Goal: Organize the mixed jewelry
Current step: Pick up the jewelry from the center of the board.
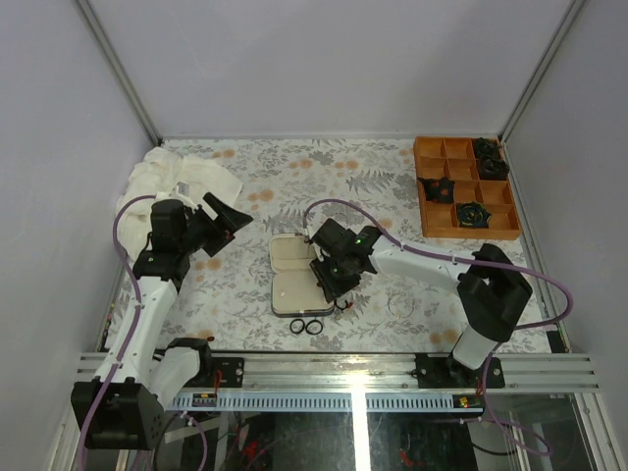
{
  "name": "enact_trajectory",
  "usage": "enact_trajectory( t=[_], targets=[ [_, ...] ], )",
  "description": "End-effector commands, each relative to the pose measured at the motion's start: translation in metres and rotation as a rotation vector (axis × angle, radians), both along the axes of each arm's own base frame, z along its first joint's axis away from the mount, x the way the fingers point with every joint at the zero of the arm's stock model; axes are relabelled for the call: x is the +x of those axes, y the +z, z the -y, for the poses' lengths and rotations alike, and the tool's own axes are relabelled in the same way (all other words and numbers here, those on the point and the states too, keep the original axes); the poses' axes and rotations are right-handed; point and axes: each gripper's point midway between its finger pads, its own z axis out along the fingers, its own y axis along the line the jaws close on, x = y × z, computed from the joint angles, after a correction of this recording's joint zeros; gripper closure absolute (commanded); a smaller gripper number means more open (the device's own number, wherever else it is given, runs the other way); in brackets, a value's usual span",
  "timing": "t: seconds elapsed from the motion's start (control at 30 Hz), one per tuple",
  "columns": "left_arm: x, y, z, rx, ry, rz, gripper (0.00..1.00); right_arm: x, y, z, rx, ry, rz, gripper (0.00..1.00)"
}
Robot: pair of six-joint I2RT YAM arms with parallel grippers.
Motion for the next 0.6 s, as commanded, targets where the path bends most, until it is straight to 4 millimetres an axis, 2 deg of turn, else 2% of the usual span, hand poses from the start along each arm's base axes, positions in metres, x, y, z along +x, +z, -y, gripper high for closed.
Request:
enact_trajectory(
  t=[0.0, 0.23, 0.57],
  targets=[
    [0.005, 0.012, 0.004, 0.010, -0.034, 0.069, 0.20, 0.026, 0.005, -0.013, 0.000, -0.041, 0.121, 0.58],
    [0.004, 0.011, 0.003, 0.017, -0.037, 0.065, 0.20, 0.038, -0.001, -0.015, -0.023, -0.070, 0.190, 0.57],
    [0.004, 0.010, 0.004, 0.012, -0.041, 0.065, 0.20, 0.038, 0.004, -0.018, -0.037, -0.066, 0.231, 0.55]
  ],
)
